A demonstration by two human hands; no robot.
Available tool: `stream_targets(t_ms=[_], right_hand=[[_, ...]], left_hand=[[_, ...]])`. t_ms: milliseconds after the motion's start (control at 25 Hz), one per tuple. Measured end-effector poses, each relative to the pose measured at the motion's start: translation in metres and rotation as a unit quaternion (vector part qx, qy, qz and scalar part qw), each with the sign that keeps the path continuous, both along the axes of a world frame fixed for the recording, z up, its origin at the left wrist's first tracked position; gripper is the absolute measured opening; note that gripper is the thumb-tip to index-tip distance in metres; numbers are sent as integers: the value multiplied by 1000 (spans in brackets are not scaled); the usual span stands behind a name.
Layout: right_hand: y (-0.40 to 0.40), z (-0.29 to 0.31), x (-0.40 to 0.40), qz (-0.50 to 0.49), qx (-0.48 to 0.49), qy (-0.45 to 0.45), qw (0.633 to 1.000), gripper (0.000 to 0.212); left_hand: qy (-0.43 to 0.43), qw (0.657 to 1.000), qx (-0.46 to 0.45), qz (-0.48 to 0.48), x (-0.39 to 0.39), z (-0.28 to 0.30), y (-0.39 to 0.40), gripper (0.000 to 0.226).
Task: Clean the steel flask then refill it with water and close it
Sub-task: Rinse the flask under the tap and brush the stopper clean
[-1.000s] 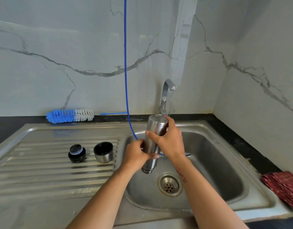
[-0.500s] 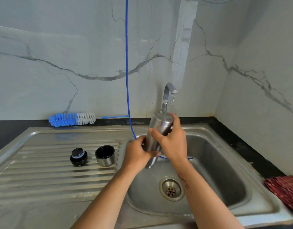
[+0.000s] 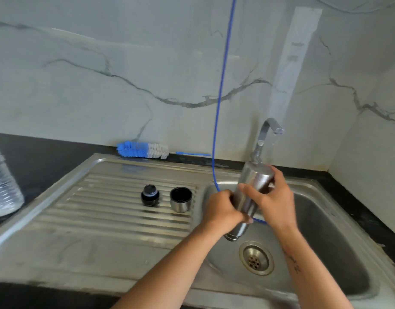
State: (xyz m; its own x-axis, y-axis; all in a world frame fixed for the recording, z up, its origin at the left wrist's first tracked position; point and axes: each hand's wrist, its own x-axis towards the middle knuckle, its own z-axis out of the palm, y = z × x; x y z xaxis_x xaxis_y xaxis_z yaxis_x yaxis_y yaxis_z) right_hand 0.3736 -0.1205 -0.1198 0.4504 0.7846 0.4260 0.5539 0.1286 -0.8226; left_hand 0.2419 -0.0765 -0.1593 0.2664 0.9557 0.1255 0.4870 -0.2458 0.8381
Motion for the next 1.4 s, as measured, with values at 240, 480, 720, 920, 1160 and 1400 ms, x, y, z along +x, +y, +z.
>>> stream_targets(t_ms=[240, 480, 720, 920, 1160, 1400], right_hand=[[-23, 54, -81, 93, 53, 8, 994, 82], [24, 67, -204, 206, 53, 68, 975, 73], [85, 60, -312, 280, 48, 55, 957, 69], [122, 51, -355, 310, 42, 20, 950, 71], [138, 44, -367, 318, 18, -19, 948, 77], [139, 34, -370, 320, -26, -45, 946, 93]], left_hand=[[-18, 998, 57, 28, -97, 47, -31, 59], [-24, 991, 81, 107, -231, 68, -23, 51], [-26, 979, 76, 185, -333, 63, 28, 47], [-44, 973, 61, 219, -369, 48, 64, 50], [-85, 969, 52, 228, -383, 28, 79, 58], [-116, 963, 39, 238, -388, 20, 77, 71]])
